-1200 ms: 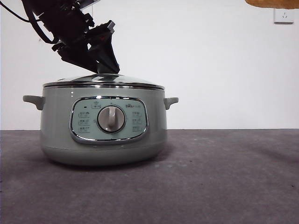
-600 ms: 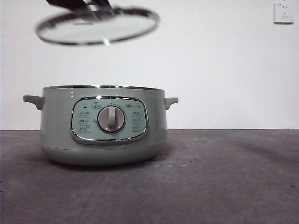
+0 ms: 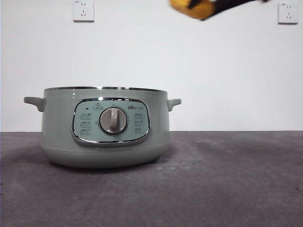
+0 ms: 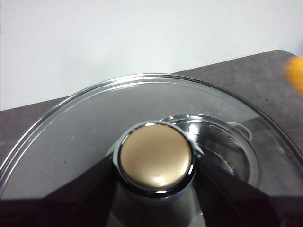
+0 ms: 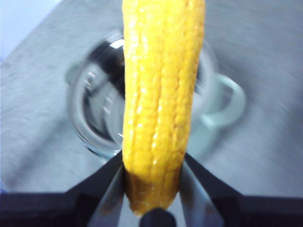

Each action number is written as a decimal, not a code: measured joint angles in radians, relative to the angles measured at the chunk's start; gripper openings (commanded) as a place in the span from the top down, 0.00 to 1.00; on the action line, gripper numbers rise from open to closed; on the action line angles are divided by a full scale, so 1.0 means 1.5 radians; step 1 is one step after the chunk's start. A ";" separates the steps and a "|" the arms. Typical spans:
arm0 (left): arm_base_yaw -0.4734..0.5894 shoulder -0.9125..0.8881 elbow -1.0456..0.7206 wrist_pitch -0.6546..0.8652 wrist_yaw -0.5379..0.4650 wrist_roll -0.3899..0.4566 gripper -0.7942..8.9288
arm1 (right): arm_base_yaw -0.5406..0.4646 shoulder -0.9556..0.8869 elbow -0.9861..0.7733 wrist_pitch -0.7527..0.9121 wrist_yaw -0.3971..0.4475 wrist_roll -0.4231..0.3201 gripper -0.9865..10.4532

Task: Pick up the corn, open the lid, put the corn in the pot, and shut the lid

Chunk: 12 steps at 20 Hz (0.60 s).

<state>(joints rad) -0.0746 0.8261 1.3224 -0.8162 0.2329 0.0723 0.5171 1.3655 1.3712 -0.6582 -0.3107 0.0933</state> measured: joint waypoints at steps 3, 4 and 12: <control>0.000 -0.056 0.000 -0.054 0.003 0.002 0.93 | 0.052 0.122 0.110 0.000 0.016 0.000 0.92; 0.000 -0.072 0.000 -0.073 0.003 0.002 0.93 | 0.066 0.164 0.147 -0.004 0.025 0.000 0.92; 0.000 -0.134 0.000 -0.110 0.004 0.002 0.93 | 0.129 0.454 0.403 -0.084 0.093 -0.013 0.92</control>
<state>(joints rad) -0.0746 0.6258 1.3224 -0.9817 0.2386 0.0746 0.7109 2.0464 1.9762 -0.7845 -0.1719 0.0742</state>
